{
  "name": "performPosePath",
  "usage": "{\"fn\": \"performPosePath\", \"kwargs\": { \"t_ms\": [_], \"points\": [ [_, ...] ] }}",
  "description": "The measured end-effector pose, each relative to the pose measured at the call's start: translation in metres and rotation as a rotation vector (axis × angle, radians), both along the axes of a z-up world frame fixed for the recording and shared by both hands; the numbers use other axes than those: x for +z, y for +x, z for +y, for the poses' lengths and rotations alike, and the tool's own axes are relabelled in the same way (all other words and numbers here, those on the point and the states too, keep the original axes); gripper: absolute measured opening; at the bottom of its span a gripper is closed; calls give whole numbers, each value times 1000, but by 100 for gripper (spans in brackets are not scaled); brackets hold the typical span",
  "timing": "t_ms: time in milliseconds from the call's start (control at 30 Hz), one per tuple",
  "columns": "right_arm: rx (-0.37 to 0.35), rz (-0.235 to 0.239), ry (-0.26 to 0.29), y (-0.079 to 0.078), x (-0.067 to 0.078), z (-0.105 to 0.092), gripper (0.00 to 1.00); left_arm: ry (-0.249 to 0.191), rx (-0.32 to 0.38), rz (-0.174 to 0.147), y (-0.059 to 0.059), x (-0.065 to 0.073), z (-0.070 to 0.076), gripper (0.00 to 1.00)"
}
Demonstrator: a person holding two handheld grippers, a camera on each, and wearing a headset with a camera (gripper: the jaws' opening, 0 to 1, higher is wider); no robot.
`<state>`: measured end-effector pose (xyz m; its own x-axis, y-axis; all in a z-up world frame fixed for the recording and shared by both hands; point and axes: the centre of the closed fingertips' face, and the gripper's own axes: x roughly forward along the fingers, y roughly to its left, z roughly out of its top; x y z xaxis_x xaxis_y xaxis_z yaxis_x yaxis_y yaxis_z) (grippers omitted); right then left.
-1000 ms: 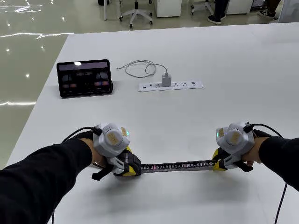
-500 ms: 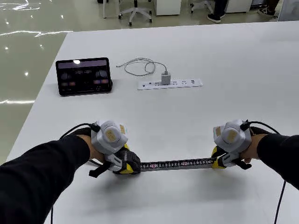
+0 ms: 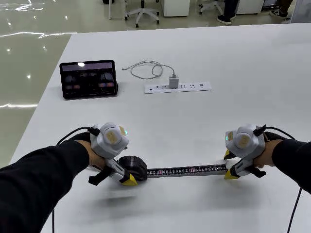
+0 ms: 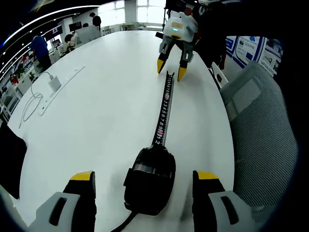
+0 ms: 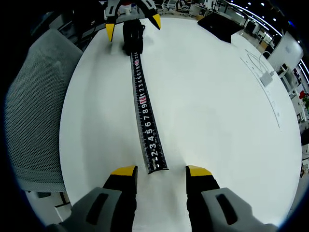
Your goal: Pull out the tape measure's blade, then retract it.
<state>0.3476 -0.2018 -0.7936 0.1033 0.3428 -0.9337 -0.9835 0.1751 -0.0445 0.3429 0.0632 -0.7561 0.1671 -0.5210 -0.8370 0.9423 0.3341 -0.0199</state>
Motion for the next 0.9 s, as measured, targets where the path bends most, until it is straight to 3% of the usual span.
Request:
{"fn": "performPosePath", "kwargs": {
  "t_ms": [300,333,367,500,533,567,667,733,767,833,900],
  "points": [
    [-12,14,25,-3,3,4,43,11,60,19,-1,-3,5,91],
    [-12,13,32,-3,3,6,44,11,75,31,-2,-3,7,91],
    [-17,16,34,-3,3,6,46,-13,91,62,-6,-1,5,91],
    [-34,19,41,-4,4,7,50,-32,118,44,-4,0,8,94],
    [-47,20,49,-4,5,8,52,-11,118,13,-2,-1,12,96],
    [-59,22,55,-5,5,8,55,-9,118,2,-3,-2,13,98],
    [-81,7,69,-3,7,9,62,-37,153,-4,-2,0,14,100],
    [-122,-2,87,-2,10,9,65,-35,163,-65,5,4,19,100],
    [-158,-21,121,1,15,12,66,-53,193,-109,9,10,21,100],
    [-189,-48,138,3,18,12,69,-136,280,-95,11,17,19,100],
    [-223,-73,163,3,22,11,73,-177,342,-88,9,21,26,100]
  ]
}}
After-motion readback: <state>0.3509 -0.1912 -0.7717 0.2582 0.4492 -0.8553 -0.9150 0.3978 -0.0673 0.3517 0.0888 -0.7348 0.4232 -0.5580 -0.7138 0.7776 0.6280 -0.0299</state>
